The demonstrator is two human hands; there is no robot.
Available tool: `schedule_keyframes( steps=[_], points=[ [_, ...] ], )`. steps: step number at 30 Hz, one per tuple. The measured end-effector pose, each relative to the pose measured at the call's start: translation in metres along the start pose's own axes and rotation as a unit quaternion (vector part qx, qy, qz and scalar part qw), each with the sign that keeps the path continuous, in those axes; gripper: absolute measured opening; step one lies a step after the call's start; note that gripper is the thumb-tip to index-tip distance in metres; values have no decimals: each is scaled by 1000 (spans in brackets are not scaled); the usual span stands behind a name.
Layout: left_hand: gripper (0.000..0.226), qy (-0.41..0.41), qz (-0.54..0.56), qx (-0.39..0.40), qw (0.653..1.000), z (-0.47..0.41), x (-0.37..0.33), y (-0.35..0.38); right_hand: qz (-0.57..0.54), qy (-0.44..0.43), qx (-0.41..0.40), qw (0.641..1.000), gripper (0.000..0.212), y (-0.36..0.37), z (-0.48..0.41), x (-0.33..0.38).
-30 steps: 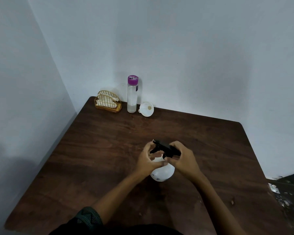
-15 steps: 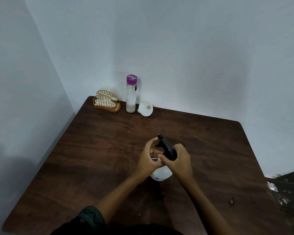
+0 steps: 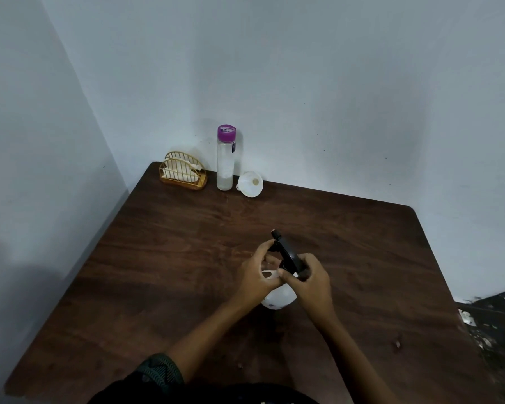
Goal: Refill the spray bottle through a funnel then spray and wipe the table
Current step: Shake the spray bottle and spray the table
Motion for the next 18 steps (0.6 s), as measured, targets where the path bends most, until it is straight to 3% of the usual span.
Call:
schedule_keyframes(
  steps=[4,8,10,13,18],
  points=[
    [66,-2,0,3,1000,1,-1,-1,-41,26,-31,998,37,10,-5,4],
    [69,-2,-1,-6,1000,2,-5,-2,-88,6,39,995,36,10,-1,0],
    [69,9,-13,-9,1000,2,-5,-2,-90,-5,44,995,25,5,3,-3],
    [66,11,-29,-19,999,2,-6,-2,-69,1,2,998,17,3,1,-3],
    [67,12,-10,-13,1000,2,-6,-5,-45,13,-28,999,35,16,-6,0]
  ],
)
Point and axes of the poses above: each hand's wrist, its own z-axis away from the middle knuckle, its own y-axis out of the palm, x = y × z, the point moved 4 cm from there along -z, towards the middle knuckle, and after that the axes turned 12 degrees about x, right-handed, at the moved point
